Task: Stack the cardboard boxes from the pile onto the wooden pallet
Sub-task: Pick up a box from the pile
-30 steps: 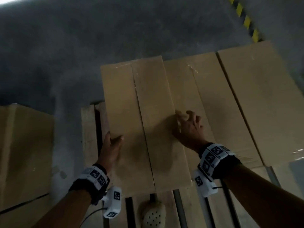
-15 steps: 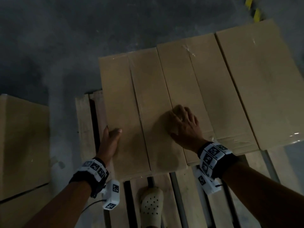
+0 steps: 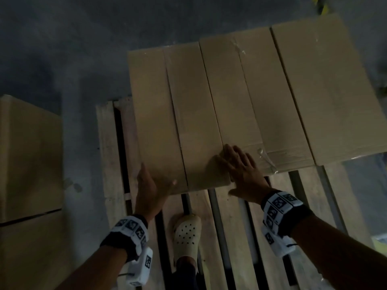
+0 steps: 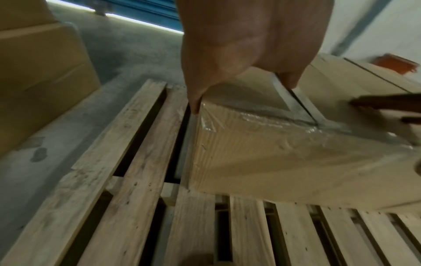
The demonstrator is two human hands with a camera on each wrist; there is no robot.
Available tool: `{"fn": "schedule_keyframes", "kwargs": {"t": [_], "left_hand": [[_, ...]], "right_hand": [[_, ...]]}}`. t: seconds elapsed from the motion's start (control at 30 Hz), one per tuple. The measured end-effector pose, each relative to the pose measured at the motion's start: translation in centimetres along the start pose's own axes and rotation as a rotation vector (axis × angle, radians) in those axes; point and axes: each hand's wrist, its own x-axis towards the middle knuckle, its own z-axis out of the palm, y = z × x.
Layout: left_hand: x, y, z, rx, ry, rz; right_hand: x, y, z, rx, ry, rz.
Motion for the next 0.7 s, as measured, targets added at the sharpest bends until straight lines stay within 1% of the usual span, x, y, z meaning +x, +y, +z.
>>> {"fn": "schedule_keyframes", "kwargs": {"t": [0.1,0.17,0.3,0.37,0.43,0.5,0.57,0.63,0.7], "left_hand": [[-1.1,-0.1,1.0,0.226,-0.017,0.03],[-1.0,-0.3,1.4,0.298,-0.001,0.046],[-0.6,-0.3,1.9,0.333,0.049,0.01],[-0.5,-0.2,1.8,0.335,0.027,-0.004],[-0.5,0.1,1.1,0.331,-0.014,-0.003],[-0.7,0.9,0.1,0.389,-0.044,0.05],[-1.2,2.5,-1.0,0.438,-0.063,0.155],[-2.4,5.1,-2.3,0.398,-0.077,0.272],[-4.6,8.4,-3.6,0.346,-0.048,0.397]], "right_hand": [[0.0,0.1,0.8,0.093,0.14,0.018],[0.2,0.3,1.2,0.128,0.17,0.024],[0.4,0.2,1.2,0.144,0.174,0.051],[0.4,0.1,0.9,0.152,0.155,0.061],[0.4,-0.1,0.1,0.141,0.103,0.076],[0.3,-0.6,-1.2,0.154,0.024,0.116],[-0.2,-1.4,-3.2,0.221,-0.008,0.16],[-1.2,-2.4,-5.5,0.282,0.036,0.196],[-2.8,-3.8,-8.2,0.314,0.106,0.241]]}}
